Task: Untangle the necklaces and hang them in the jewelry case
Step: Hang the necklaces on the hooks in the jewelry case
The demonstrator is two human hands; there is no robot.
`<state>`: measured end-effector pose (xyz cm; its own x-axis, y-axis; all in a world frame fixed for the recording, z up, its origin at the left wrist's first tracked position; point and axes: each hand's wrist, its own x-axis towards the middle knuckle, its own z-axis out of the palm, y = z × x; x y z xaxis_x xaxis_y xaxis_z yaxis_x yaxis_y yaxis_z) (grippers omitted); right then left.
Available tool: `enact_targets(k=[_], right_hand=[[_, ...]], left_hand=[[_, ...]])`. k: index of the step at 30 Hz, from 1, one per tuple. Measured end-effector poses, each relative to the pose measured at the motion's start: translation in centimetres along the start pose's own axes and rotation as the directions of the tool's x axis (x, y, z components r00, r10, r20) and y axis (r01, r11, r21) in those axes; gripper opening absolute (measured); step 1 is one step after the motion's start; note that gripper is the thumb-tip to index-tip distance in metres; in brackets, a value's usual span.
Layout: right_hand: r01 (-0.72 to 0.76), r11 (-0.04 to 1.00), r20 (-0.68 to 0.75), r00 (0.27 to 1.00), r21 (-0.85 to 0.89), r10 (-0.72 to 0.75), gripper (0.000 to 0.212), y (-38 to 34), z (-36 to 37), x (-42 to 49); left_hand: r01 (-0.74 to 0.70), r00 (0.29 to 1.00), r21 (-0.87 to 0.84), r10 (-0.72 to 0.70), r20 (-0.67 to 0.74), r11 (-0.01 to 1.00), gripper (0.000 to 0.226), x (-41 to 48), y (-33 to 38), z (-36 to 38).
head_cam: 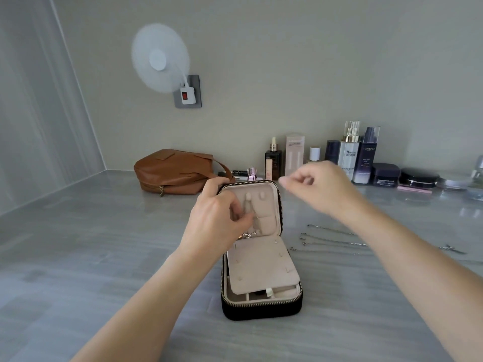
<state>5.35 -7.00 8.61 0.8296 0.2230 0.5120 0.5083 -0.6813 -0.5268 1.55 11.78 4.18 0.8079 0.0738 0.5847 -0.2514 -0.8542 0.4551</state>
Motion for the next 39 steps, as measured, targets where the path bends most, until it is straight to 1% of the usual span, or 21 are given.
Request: enact_targets(k=[1, 4, 6, 7, 10, 13, 16, 18, 20, 23, 27, 30, 32, 33, 34, 35, 37, 38, 39], right_hand=[[-0.030, 0.999, 0.029, 0.999, -0.026, 0.031, 0.035, 0.7, -1.1, -0.1], [-0.059, 0.972, 0.187, 0.977, -0.227, 0.103, 0.023, 4.1, -3.8, -1.7], [-0.085, 0.934, 0.221, 0.960, -0.346, 0.169, 0.014, 6.7, -5.3, -3.6], [-0.095, 0.918, 0.226, 0.955, -0.384, 0.194, 0.013, 7.8, -5.9, -4.5], [-0.105, 0.885, 0.257, 0.936, -0.453, 0.243, 0.020, 9.9, -6.8, -7.0], [-0.109, 0.842, 0.273, 0.917, -0.529, 0.290, 0.029, 10.8, -6.3, -8.1], [-0.076, 0.824, 0.260, 0.929, -0.561, 0.262, 0.031, 11.0, -6.3, -8.3], [-0.030, 0.807, 0.240, 0.948, -0.590, 0.210, 0.032, 10.8, -6.5, -8.3], [-0.012, 0.799, 0.231, 0.954, -0.602, 0.188, 0.028, 10.7, -6.7, -8.3], [-0.008, 0.808, 0.257, 0.946, -0.589, 0.197, 0.018, 10.9, -6.6, -8.4], [-0.062, 0.835, 0.326, 0.903, -0.546, 0.281, 0.012, 10.9, -6.4, -8.1], [-0.002, 0.816, 0.392, 0.877, -0.578, 0.280, 0.014, 10.9, -6.3, -8.4], [0.065, 0.791, 0.405, 0.883, -0.609, 0.239, 0.015, 10.8, -6.3, -8.8], [0.078, 0.791, 0.399, 0.890, -0.607, 0.218, 0.016, 10.7, -6.3, -8.9], [0.060, 0.819, 0.381, 0.903, -0.571, 0.199, 0.015, 10.6, -6.4, -8.9], [0.005, 0.871, 0.355, 0.914, -0.491, 0.195, 0.013, 10.4, -6.5, -8.8], [-0.125, 0.968, 0.292, 0.938, -0.219, 0.188, 0.014, 10.0, -6.7, -8.5], [-0.163, 0.984, 0.258, 0.950, -0.068, 0.175, 0.017, 9.8, -6.8, -8.3], [-0.183, 0.981, 0.229, 0.960, 0.069, 0.163, 0.019, 9.4, -6.9, -8.2]], left_hand=[[-0.007, 1.000, 0.003, 0.007, -0.004, 1.000, 0.019, -0.1, 0.1, 0.0], [-0.021, 1.000, 0.018, 0.022, -0.018, 1.000, 0.013, -0.5, 0.5, -0.1], [-0.037, 0.999, 0.006, 0.037, -0.027, 0.999, 0.009, -0.8, 1.1, 0.0], [-0.047, 0.998, -0.021, 0.046, -0.033, 0.999, 0.007, -1.0, 1.6, 0.1], [-0.079, 0.997, -0.109, 0.078, -0.014, 0.991, 0.003, -1.9, 3.9, 0.5], [-0.134, 0.985, -0.137, 0.146, 0.086, 0.982, 0.004, -2.7, 6.1, 1.1], [-0.228, 0.956, -0.083, 0.239, 0.171, 0.970, 0.008, -2.9, 7.8, 1.8], [-0.251, 0.945, -0.050, 0.256, 0.205, 0.967, 0.012, -2.7, 8.7, 2.1], [-0.242, 0.944, -0.036, 0.244, 0.220, 0.970, 0.013, -2.3, 9.5, 2.4], [-0.202, 0.946, -0.084, 0.217, 0.243, 0.976, 0.013, -1.7, 10.8, 3.0], [-0.190, 0.938, -0.161, 0.228, 0.260, 0.968, 0.014, -1.7, 13.0, 4.3], [-0.176, 0.928, -0.214, 0.235, 0.291, 0.961, 0.010, -2.1, 14.0, 5.2], [-0.134, 0.920, -0.260, 0.218, 0.327, 0.956, 0.008, -2.7, 14.3, 5.8], [-0.097, 0.917, -0.290, 0.199, 0.347, 0.952, 0.007, -2.9, 14.4, 6.0], [-0.057, 0.915, -0.328, 0.181, 0.361, 0.943, 0.007, -3.2, 14.4, 6.2], [-0.015, 0.914, -0.368, 0.161, 0.372, 0.930, 0.007, -3.3, 14.3, 6.3], [0.094, 0.919, -0.482, 0.110, 0.378, 0.871, 0.013, -3.4, 14.3, 6.3], [0.164, 0.923, -0.561, 0.075, 0.378, 0.811, 0.013, -3.5, 14.2, 6.3], [0.233, 0.924, -0.643, 0.040, 0.380, 0.730, 0.013, -3.6, 14.2, 6.2]])
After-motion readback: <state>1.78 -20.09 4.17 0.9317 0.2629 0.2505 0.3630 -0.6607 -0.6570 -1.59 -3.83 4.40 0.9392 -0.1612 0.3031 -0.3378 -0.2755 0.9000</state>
